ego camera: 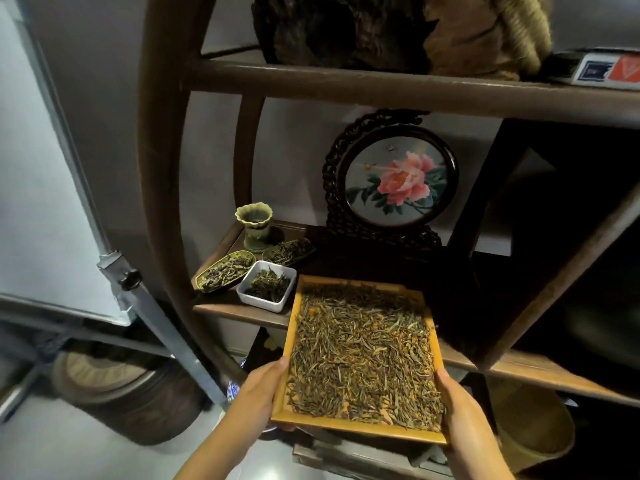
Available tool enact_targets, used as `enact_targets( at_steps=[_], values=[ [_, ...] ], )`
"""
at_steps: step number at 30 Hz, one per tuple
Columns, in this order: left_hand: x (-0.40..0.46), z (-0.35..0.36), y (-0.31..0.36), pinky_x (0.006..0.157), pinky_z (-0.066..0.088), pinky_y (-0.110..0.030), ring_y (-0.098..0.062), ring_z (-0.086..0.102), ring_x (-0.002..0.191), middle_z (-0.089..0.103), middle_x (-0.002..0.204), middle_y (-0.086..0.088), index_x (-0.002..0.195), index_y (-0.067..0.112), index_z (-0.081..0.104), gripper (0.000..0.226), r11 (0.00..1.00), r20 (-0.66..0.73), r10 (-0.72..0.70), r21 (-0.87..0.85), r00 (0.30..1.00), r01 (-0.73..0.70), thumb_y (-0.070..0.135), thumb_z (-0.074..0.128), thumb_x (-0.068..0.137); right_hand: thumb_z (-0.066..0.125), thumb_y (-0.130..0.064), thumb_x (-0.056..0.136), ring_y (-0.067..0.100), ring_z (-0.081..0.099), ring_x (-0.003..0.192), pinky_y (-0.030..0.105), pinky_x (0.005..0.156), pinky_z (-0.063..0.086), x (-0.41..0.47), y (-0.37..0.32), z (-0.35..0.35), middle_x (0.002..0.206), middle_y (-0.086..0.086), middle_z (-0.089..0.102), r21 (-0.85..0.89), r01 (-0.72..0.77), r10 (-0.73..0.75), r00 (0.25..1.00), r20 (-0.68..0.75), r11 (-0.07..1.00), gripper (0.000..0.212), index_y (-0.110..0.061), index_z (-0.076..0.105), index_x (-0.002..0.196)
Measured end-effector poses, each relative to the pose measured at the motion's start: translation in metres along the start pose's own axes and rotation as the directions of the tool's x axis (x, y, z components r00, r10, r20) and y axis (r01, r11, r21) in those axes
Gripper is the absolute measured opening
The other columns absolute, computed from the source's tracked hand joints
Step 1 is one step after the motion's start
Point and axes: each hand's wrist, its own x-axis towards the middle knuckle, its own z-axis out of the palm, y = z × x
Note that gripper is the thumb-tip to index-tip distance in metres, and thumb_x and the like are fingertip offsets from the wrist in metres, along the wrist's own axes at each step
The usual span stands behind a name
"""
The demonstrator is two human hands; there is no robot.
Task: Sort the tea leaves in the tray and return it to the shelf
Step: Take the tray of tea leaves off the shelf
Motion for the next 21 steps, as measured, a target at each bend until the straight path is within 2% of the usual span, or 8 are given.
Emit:
enact_targets(
  at_steps=[3, 7, 8, 11, 14, 16, 19, 21],
  values=[
    [-0.020, -0.008, -0.011, 0.059, 0.056, -0.038, -0.029, 0.071, 0.065, 0.076, 0.076, -0.012, 0.094, 0.015, 0.070, 0.039, 0.998, -0.095, 0.040, 0.052, 0.995, -0.035, 0.042, 0.043, 0.099, 0.047, -0.026, 0.098, 0.017, 0.068, 0.064, 0.033, 0.058, 0.047, -0.008, 0.008, 0.007, 0.061, 0.001, 0.072, -0.020, 0.048, -0.046, 0.995, 0.085, 0.999, 0.023, -0.013, 0.062, 0.084],
    [-0.050, -0.018, -0.018, 0.073, 0.051, -0.040, -0.033, 0.070, 0.074, 0.076, 0.078, -0.012, 0.090, 0.015, 0.072, 0.042, 0.995, -0.177, 0.095, 0.045, 0.980, -0.088, 0.042, 0.041, 0.100, 0.043, -0.027, 0.099, 0.025, 0.070, 0.086, 0.035, 0.067, 0.050, -0.018, 0.018, 0.016, 0.091, 0.009, 0.075, -0.052, 0.104, -0.091, 0.975, 0.205, 0.993, 0.027, -0.014, 0.067, 0.097],
    [-0.058, -0.021, -0.019, 0.071, 0.051, -0.039, -0.035, 0.070, 0.073, 0.076, 0.079, -0.015, 0.092, 0.013, 0.071, 0.042, 0.995, -0.201, 0.100, 0.032, 0.974, -0.095, 0.041, 0.041, 0.100, 0.041, -0.028, 0.100, 0.027, 0.070, 0.091, 0.036, 0.071, 0.051, -0.023, 0.018, 0.020, 0.096, 0.010, 0.074, -0.062, 0.107, -0.089, 0.966, 0.241, 0.992, 0.029, -0.013, 0.067, 0.102],
    [-0.085, -0.033, -0.024, 0.051, 0.055, -0.030, -0.035, 0.072, 0.064, 0.075, 0.080, -0.020, 0.099, 0.007, 0.066, 0.043, 0.995, -0.250, 0.094, -0.012, 0.964, -0.100, 0.041, 0.039, 0.100, 0.039, -0.031, 0.101, 0.025, 0.070, 0.093, 0.038, 0.078, 0.052, -0.038, 0.022, 0.031, 0.100, 0.008, 0.074, -0.101, 0.140, -0.100, 0.939, 0.329, 0.985, 0.034, -0.013, 0.066, 0.110],
    [-0.116, -0.047, -0.031, 0.054, 0.057, -0.035, -0.037, 0.073, 0.069, 0.075, 0.087, -0.019, 0.103, 0.008, 0.066, 0.041, 0.993, -0.338, 0.102, -0.015, 0.936, -0.114, 0.040, 0.041, 0.100, 0.041, -0.037, 0.100, 0.016, 0.072, 0.088, 0.038, 0.078, 0.054, -0.057, 0.027, 0.045, 0.094, -0.001, 0.076, -0.132, 0.180, -0.111, 0.903, 0.415, 0.975, 0.033, -0.019, 0.068, 0.106],
    [-0.137, -0.058, -0.038, 0.049, 0.055, -0.031, -0.033, 0.072, 0.063, 0.076, 0.082, -0.017, 0.102, 0.007, 0.066, 0.040, 0.989, -0.390, 0.124, -0.027, 0.912, -0.146, 0.038, 0.041, 0.100, 0.040, -0.038, 0.100, 0.018, 0.072, 0.090, 0.039, 0.077, 0.056, -0.070, 0.033, 0.056, 0.096, 0.000, 0.075, -0.143, 0.171, -0.083, 0.872, 0.483, 0.975, 0.033, -0.021, 0.068, 0.106],
    [-0.176, -0.077, -0.054, 0.043, 0.051, -0.025, -0.030, 0.072, 0.057, 0.075, 0.073, -0.016, 0.096, 0.008, 0.066, 0.043, 0.983, -0.445, 0.140, -0.047, 0.885, -0.179, 0.038, 0.036, 0.101, 0.039, -0.035, 0.100, 0.016, 0.072, 0.087, 0.028, 0.064, 0.056, -0.094, 0.043, 0.074, 0.094, 0.000, 0.076, -0.152, 0.170, -0.054, 0.820, 0.570, 0.974, 0.033, -0.018, 0.067, 0.105],
    [-0.204, -0.090, -0.068, 0.044, 0.051, -0.024, -0.030, 0.072, 0.059, 0.075, 0.073, -0.016, 0.094, 0.008, 0.068, 0.046, 0.979, -0.508, 0.154, -0.036, 0.847, -0.199, 0.041, 0.035, 0.101, 0.039, -0.034, 0.100, 0.019, 0.071, 0.092, 0.036, 0.075, 0.055, -0.115, 0.053, 0.087, 0.099, 0.003, 0.075, -0.178, 0.185, -0.036, 0.785, 0.618, 0.967, 0.034, -0.015, 0.067, 0.107]
  ],
)
